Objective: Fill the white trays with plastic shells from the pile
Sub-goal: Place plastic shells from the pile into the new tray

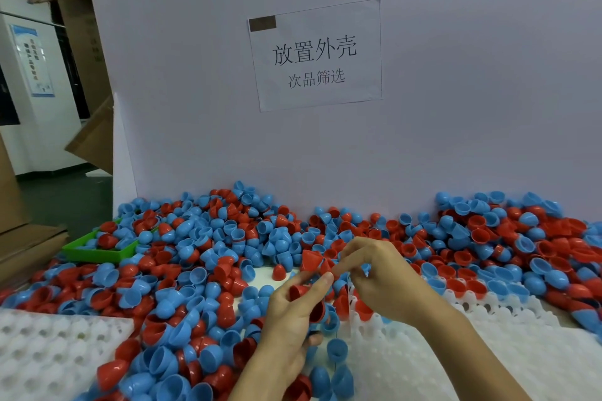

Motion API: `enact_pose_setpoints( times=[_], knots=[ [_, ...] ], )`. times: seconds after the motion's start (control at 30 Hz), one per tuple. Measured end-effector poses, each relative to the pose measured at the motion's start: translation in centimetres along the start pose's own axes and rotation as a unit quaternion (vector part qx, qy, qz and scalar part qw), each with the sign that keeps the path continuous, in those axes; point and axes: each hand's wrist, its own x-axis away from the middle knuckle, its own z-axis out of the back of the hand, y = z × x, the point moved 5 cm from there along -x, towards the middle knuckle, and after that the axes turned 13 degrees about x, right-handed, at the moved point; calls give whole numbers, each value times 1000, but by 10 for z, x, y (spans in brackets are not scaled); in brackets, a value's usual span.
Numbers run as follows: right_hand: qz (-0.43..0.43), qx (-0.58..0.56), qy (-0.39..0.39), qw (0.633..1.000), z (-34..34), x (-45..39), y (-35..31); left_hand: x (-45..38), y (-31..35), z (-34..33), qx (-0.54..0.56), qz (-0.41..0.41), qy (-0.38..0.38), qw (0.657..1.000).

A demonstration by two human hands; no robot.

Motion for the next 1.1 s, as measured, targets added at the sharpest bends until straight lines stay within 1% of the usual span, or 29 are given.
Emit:
enact_pose_setpoints(
  times=[0.07,0.17,0.23,0.33,0.4,0.43,0.47,0.53,0.6,0.7,0.77,0.83,0.9,1.0,1.1],
  knots=[
    [-19,-53,6,998,0,1,1,1,5,-1,-43,-45,-3,998],
    [-86,-161,-29,983,0,0,1,2,18,-6,-132,-158,-28,978],
    [-134,-213,-56,966,-1,1,0,5,25,-8,-194,-240,-44,950],
    [-168,-244,-92,951,-5,4,1,6,29,-6,-328,-335,-26,883],
    [-192,-242,-108,945,-9,6,5,6,28,-7,-384,-361,-27,850],
    [-209,-242,-109,941,-9,6,7,6,27,-8,-399,-366,-31,840],
    [-222,-240,-107,939,-9,7,9,6,25,-8,-405,-365,-35,838],
    [-237,-230,-92,939,-6,8,14,5,22,-6,-394,-347,-29,851],
    [-247,-210,-52,945,4,9,24,1,20,-3,-354,-313,-12,881],
    [-254,-138,9,957,22,13,50,-3,20,3,-264,-262,16,928],
    [-249,-71,13,966,29,19,67,-5,19,7,-221,-237,28,946],
    [-239,18,-18,971,32,24,80,-6,17,7,-195,-206,30,958],
    [-223,105,-71,966,34,30,89,-3,17,5,-175,-183,31,967],
    [-208,224,-145,941,32,35,99,-3,17,5,-149,-173,35,973],
    [-189,286,-189,920,14,39,97,-7,13,10,-139,-159,36,977]
  ],
)
